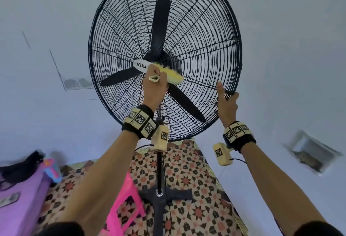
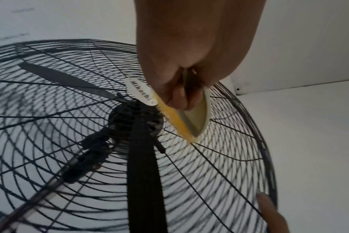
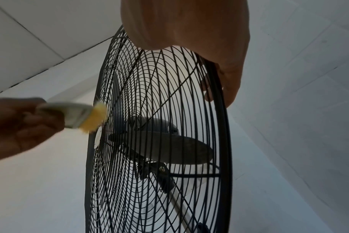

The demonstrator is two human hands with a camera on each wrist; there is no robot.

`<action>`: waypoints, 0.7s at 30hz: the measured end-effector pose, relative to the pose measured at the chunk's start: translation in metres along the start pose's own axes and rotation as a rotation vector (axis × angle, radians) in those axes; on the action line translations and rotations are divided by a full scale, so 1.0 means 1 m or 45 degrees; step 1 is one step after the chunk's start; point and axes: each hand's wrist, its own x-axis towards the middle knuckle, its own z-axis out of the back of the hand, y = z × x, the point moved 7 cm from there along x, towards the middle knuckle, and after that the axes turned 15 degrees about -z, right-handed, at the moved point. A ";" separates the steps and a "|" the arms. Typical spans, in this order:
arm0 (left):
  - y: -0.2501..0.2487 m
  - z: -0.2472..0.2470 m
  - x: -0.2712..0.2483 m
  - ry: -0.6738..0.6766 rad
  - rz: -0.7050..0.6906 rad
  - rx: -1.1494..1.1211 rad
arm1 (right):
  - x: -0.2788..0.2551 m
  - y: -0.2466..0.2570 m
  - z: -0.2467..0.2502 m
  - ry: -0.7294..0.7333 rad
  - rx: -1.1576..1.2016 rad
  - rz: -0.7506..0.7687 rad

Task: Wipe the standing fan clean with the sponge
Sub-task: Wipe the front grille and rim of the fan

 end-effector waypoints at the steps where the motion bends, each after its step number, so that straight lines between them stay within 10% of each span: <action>1: -0.004 -0.008 -0.004 0.016 -0.017 -0.037 | -0.001 0.000 0.000 0.004 0.000 0.011; 21: 0.007 -0.016 -0.029 0.170 0.158 0.090 | -0.006 -0.001 -0.004 0.021 -0.004 -0.033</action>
